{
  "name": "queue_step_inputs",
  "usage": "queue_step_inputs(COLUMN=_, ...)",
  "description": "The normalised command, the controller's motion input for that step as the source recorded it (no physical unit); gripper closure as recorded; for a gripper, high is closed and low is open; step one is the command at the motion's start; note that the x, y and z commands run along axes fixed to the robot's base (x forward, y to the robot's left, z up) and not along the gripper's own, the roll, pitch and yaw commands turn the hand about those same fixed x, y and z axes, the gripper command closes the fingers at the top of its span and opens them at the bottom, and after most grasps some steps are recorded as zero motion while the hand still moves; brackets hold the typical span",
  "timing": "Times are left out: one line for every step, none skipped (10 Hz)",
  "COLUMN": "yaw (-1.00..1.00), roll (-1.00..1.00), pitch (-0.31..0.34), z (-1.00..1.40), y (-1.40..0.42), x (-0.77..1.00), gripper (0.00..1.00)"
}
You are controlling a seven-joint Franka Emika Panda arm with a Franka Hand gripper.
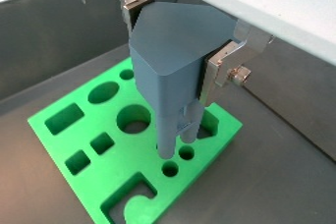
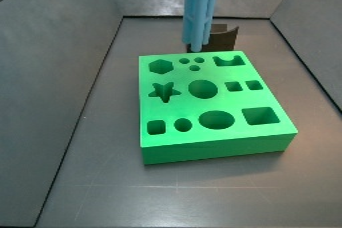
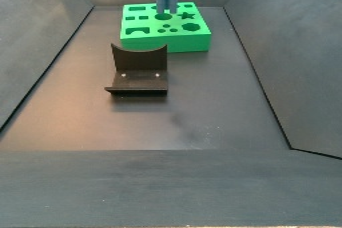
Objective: Pick up the 3 prong object. Move up. Move to above the board. Insert the 3 prong object.
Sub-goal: Insert the 3 prong object.
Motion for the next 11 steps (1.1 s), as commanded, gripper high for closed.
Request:
queue_step_inputs(yaw=0.15, roll=0.04, pitch=-0.013, z=-0.37, y=0.17, x=0.0, gripper=1.0)
queue_step_inputs(yaw=0.16, roll=0.0, pitch=-0.034, z=-0.28, y=0.08, x=0.0, gripper=1.0)
queue_step_inputs(yaw=0.0, roll=0.0, pitch=0.0, z=-0.05, y=0.0, x=0.0, gripper=1.0)
queue_step_inputs(yaw=0.18, roll=0.01, pitch=-0.101, z=-0.47, y=-0.1, x=0.0, gripper=1.0)
queue_step_inputs(yaw=0.22, roll=0.0, pitch=-0.134, z=-0.45, y=-0.06, x=0.0, gripper=1.0)
queue_step_inputs(yaw=0.24, roll=-0.01, pitch=-0.113, z=-0.28, y=-0.02, x=0.03, gripper=1.0)
queue_step_inputs(yaw=0.15, roll=-0.01, pitch=-0.076, z=-0.13, y=0.0, x=0.0, gripper=1.0)
queue_step_inputs(yaw=0.15, roll=0.0, pitch=-0.003, z=-0.08, y=0.0, x=0.0, gripper=1.0)
queue_step_inputs(yaw=0.16, roll=0.0, pitch=-0.009, z=-0.13, y=0.01, x=0.0, gripper=1.0)
queue_step_inputs(yaw=0.19, roll=0.0, pitch=-0.014, z=-0.18, y=0.07, x=0.0, gripper=1.0)
queue_step_inputs(yaw=0.2, roll=0.0, pitch=-0.011, z=-0.15, y=0.06, x=0.0, gripper=1.0)
